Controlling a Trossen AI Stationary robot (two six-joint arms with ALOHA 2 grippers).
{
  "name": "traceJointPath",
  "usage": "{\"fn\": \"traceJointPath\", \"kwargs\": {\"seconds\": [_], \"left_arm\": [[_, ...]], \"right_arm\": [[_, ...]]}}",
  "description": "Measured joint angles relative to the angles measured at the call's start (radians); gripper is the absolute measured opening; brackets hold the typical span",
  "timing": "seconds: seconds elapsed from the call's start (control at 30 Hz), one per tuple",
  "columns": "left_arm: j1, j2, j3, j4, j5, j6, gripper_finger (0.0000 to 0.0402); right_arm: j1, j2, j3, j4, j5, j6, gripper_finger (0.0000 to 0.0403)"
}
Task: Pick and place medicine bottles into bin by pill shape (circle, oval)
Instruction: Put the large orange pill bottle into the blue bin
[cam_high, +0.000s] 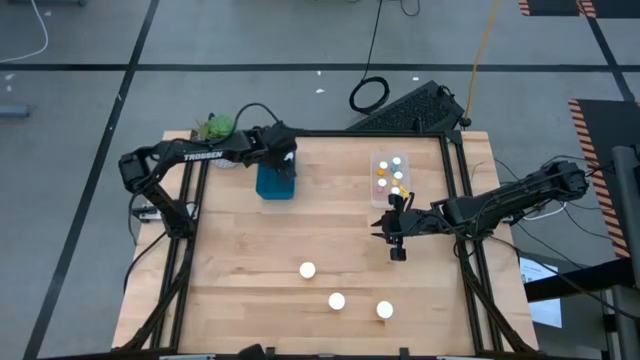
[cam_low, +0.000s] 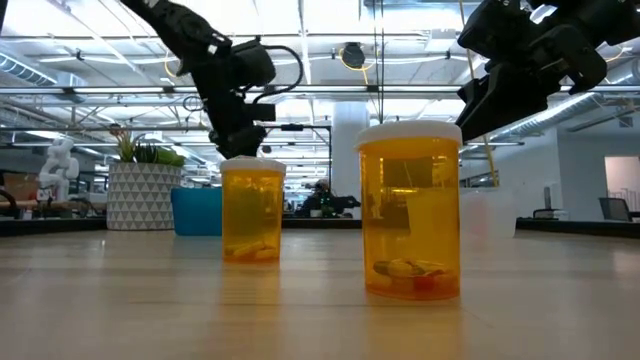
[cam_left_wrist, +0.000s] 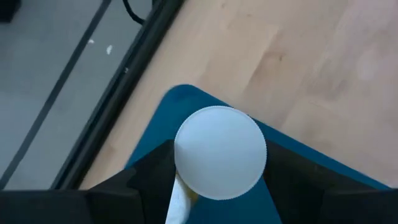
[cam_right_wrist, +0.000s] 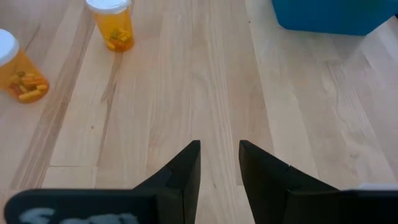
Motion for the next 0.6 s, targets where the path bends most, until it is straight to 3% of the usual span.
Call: {"fn": "traceJointPath", "kwargs": {"seconds": [0.6], "left_arm": [[0.023,0.000,-0.116,0.159,0.031,0.078,0.0225]], "right_arm": [[0.000,0.000,0.000,0.000,0.000,0.001,0.0102]]}}
